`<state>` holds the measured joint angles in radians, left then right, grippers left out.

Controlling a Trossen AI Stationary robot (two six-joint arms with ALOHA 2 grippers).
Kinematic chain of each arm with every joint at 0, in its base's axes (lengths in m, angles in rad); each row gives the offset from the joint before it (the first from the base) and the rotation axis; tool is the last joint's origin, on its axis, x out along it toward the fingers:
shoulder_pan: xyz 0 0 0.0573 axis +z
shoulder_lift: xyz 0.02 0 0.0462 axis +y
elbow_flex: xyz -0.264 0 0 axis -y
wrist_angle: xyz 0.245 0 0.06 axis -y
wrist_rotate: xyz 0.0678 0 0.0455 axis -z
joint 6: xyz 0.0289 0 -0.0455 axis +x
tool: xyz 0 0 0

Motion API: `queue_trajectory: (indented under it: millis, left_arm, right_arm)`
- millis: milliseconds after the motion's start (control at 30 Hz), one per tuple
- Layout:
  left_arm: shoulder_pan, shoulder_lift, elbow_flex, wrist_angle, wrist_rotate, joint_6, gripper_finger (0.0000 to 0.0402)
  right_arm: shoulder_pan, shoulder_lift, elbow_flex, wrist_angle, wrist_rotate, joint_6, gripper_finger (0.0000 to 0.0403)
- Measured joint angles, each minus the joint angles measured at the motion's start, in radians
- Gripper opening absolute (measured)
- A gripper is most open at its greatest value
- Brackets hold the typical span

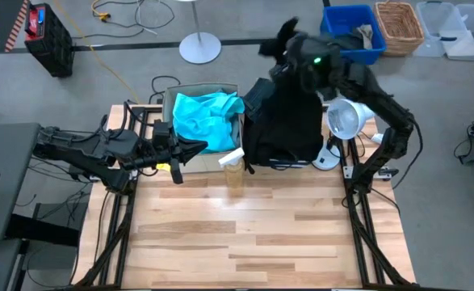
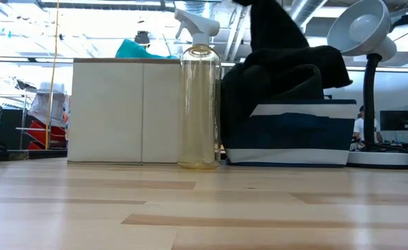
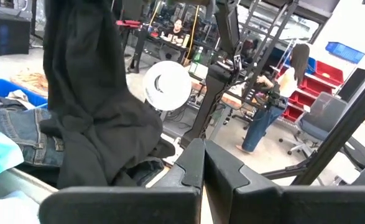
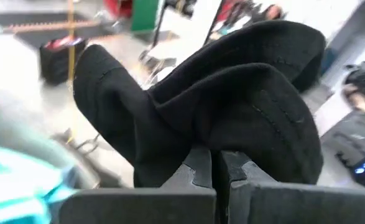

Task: Sort clothes
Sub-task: Put the black shirt into the blue laundry organizer

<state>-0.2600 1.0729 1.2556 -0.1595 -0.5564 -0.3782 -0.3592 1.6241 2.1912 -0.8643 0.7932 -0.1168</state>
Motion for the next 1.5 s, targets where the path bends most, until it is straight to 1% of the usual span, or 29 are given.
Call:
queue_trajectory:
  millis: [167,333,433,567,700,767,933,1033,1133,1267,1433,1500]
  left_arm:
    - [0.000,0.000,0.000,-0.017,0.000,-0.004,0.0000]
    - [0.000,0.000,0.000,-0.017,0.000,-0.003,0.0000]
    - [0.000,0.000,0.000,-0.017,0.000,-0.002,0.0000]
    - [0.000,0.000,0.000,-0.017,0.000,-0.002,0.0000]
    - [0.000,0.000,0.000,-0.018,0.000,-0.002,0.0000]
    - [0.000,0.000,0.000,-0.018,0.000,-0.002,0.0000]
    - [0.000,0.000,0.000,-0.018,0.000,-0.002,0.0000]
    - [0.000,0.000,0.000,-0.019,0.000,-0.002,0.0000]
    - [0.000,0.000,0.000,-0.024,0.000,-0.001,0.0000]
    - [0.000,0.000,0.000,-0.026,0.000,-0.002,0.0000]
    - [0.000,0.000,0.000,-0.026,0.000,-0.002,0.0000]
    - [0.000,0.000,0.000,-0.026,0.000,-0.002,0.0000]
  right_arm:
    - [0.023,0.000,-0.137,-0.028,-0.049,0.043,0.0000]
    - [0.023,0.000,-0.264,-0.020,-0.143,0.115,0.0000]
    - [0.023,0.000,-0.333,-0.015,-0.149,0.140,0.0000]
    - [0.026,0.000,-0.418,-0.024,-0.214,0.219,0.0000]
    - [0.047,0.000,-0.497,-0.024,-0.225,0.227,0.0000]
    - [0.057,0.000,-0.536,-0.027,-0.250,0.255,0.0000]
    - [0.065,0.000,-0.608,-0.030,-0.288,0.297,0.0000]
    - [0.062,0.000,-0.637,-0.035,-0.342,0.316,0.0000]
    - [0.062,0.000,-0.675,-0.029,-0.367,0.343,0.0000]
    - [0.062,0.000,-0.716,-0.017,-0.441,0.353,0.0000]
    - [0.062,0.000,-0.770,-0.004,-0.462,0.362,0.0000]
    - [0.056,0.000,-0.786,0.011,-0.490,0.363,0.0000]
